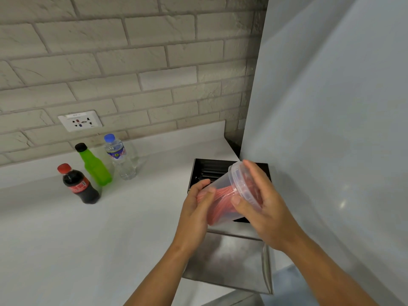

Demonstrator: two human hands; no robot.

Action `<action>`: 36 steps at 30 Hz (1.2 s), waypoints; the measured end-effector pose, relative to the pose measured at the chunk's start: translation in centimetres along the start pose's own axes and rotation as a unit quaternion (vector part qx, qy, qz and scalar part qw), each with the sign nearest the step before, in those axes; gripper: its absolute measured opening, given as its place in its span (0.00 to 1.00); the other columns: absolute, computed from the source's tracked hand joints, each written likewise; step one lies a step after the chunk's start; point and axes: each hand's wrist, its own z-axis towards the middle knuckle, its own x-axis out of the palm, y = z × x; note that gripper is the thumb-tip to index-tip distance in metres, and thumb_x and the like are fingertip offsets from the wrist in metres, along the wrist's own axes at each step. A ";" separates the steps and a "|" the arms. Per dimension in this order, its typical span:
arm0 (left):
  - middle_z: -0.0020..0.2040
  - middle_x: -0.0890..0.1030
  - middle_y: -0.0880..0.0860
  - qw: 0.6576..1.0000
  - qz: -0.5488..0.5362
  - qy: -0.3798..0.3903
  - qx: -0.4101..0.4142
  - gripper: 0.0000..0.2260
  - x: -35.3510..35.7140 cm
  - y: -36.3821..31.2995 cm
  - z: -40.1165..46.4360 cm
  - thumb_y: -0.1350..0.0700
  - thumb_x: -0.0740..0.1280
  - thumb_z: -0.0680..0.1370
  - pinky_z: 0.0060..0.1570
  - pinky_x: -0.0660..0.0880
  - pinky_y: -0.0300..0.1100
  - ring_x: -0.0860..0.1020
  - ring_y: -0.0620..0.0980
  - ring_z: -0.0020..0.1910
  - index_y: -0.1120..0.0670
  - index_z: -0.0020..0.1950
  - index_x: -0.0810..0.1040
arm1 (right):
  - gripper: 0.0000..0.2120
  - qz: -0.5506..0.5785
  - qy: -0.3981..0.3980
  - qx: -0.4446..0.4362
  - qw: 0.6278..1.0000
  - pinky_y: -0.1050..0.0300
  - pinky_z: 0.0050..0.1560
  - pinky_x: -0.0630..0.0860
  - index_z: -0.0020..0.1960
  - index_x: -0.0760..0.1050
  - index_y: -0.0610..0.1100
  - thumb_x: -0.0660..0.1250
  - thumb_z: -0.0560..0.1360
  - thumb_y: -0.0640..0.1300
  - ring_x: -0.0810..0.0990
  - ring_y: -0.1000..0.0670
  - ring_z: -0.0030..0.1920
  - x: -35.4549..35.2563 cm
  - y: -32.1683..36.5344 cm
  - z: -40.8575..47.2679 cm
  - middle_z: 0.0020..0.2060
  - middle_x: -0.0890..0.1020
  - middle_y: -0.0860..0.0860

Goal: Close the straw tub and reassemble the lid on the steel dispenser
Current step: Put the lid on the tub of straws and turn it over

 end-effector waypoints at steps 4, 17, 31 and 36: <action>0.56 0.86 0.51 0.999 0.015 -0.040 -0.005 0.19 -0.3 -0.2 0.3 0.33 0.68 0.72 0.53 0.84 0.48 0.85 0.52 0.56 0.42 0.57 0.84 | 0.33 -0.018 0.013 0.017 1.000 0.65 0.64 0.72 0.74 0.58 0.71 0.64 0.72 0.74 0.69 0.60 0.72 -0.1 0.0 0.2 0.71 0.67 0.67; 0.55 0.88 0.57 0.987 0.009 0.061 -0.148 0.23 -2.0 -2.4 0.9 0.35 0.61 0.80 0.47 0.84 0.55 0.87 0.59 0.53 0.47 0.60 0.87 | 0.36 -0.098 0.076 -0.116 0.985 0.48 0.76 0.66 0.79 0.63 0.48 0.69 0.74 0.54 0.63 0.48 0.79 0.1 0.2 1.0 0.77 0.66 0.50; 0.52 0.84 0.40 0.976 0.079 -0.148 0.140 0.13 0.0 0.3 -1.0 0.36 0.64 0.77 0.44 0.80 0.34 0.83 0.42 0.52 0.40 0.56 0.80 | 0.26 0.080 -0.028 0.009 0.996 0.69 0.62 0.72 0.76 0.68 0.55 0.65 0.79 0.54 0.73 0.60 0.71 2.5 -0.5 0.7 0.68 0.76 0.64; 0.54 0.83 0.41 0.978 0.079 -0.130 0.145 0.13 0.1 0.3 -0.9 0.36 0.65 0.78 0.47 0.84 0.44 0.84 0.44 0.53 0.40 0.58 0.78 | 0.37 0.067 -0.031 0.093 0.993 0.80 0.58 0.67 0.79 0.65 0.57 0.62 0.74 0.71 0.68 0.76 0.66 2.0 0.0 0.7 0.70 0.72 0.68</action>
